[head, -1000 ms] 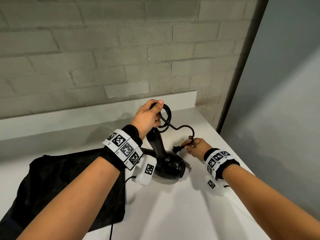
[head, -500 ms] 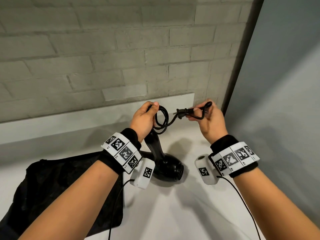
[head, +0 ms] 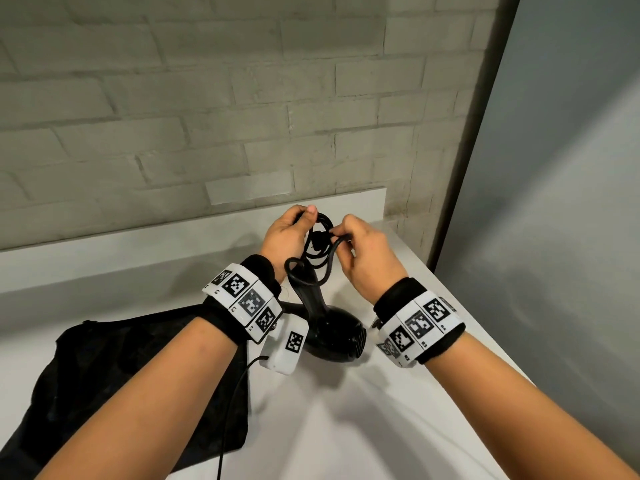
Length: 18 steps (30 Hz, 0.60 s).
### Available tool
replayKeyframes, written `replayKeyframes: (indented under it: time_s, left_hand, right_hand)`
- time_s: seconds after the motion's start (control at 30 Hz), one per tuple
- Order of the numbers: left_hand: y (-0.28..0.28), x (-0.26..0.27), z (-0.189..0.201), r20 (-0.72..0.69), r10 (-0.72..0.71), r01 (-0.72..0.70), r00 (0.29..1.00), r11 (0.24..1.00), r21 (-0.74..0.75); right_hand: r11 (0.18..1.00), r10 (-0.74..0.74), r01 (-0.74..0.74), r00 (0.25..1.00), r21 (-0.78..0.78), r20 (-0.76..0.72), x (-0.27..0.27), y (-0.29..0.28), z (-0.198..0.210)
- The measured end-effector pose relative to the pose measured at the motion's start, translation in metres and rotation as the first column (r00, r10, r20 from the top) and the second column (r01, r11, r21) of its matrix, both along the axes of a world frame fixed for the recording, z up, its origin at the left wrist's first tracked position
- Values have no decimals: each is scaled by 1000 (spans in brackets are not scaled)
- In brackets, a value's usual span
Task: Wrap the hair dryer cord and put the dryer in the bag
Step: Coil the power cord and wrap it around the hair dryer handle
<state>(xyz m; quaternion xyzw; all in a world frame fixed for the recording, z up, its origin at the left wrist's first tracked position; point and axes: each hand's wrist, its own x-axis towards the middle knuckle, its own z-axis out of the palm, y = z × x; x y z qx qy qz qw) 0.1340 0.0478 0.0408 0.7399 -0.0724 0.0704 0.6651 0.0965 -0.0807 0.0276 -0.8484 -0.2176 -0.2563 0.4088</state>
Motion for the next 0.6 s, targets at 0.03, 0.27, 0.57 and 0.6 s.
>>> replayKeyframes:
  time_s: [0.03, 0.27, 0.57, 0.6]
  left_hand:
    - [0, 0, 0, 7, 6, -6, 1000, 1000, 12]
    - [4, -4, -1, -52, -109, 103, 993, 990, -96]
    - [7, -4, -2, -53, -119, 113, 991, 989, -98]
    - [7, -4, -2, -50, -109, 105, 993, 992, -73]
  right_hand:
    - [997, -7, 6, 1000, -72, -11, 0, 3, 1]
    - [973, -149, 139, 988, -184, -39, 9, 14, 5]
    - [957, 240, -133, 864, 259, -443, 38, 24, -4]
    - [950, 257, -138, 855, 281, -451, 40, 24, -4]
